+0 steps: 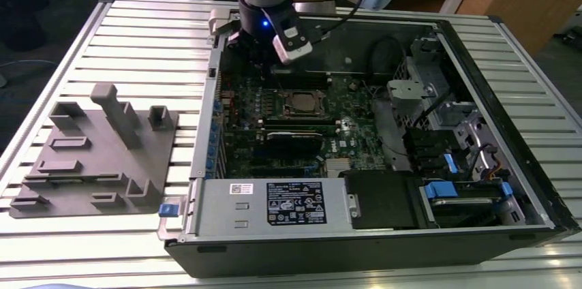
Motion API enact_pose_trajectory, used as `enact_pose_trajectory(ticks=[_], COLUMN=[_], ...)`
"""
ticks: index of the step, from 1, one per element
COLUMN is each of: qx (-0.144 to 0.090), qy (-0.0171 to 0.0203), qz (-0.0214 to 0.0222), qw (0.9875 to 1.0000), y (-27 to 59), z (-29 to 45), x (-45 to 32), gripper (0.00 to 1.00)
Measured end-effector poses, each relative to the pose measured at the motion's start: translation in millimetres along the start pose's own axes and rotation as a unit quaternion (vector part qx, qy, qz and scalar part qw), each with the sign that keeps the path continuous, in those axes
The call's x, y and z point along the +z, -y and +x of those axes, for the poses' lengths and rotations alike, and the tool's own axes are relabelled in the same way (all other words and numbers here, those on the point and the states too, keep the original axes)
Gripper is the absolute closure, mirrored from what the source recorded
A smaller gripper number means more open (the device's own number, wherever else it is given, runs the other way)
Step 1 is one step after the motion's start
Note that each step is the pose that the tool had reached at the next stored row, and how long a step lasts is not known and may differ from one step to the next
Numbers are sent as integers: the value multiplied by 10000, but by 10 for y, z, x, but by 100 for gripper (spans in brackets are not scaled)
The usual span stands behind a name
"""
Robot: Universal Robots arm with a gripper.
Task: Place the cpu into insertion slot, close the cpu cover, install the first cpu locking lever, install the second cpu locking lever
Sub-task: 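Install the first cpu locking lever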
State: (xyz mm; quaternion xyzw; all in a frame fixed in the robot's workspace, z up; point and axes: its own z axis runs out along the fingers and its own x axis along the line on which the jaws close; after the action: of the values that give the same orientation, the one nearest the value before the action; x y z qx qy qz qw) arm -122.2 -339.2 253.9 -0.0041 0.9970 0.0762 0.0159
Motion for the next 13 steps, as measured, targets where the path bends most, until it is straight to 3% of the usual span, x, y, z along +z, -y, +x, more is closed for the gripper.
enact_pose_trajectory(ticks=[2,7,9,13], qx=[2,3,5,5], qy=[0,1,1,2], qz=[-41,-92,-153,-170], qw=[10000,10000,9999,9999], y=[1,1,1,1], z=[3,12,12,12], x=[-1,0,1,2], gripper=[89,89,89,89])
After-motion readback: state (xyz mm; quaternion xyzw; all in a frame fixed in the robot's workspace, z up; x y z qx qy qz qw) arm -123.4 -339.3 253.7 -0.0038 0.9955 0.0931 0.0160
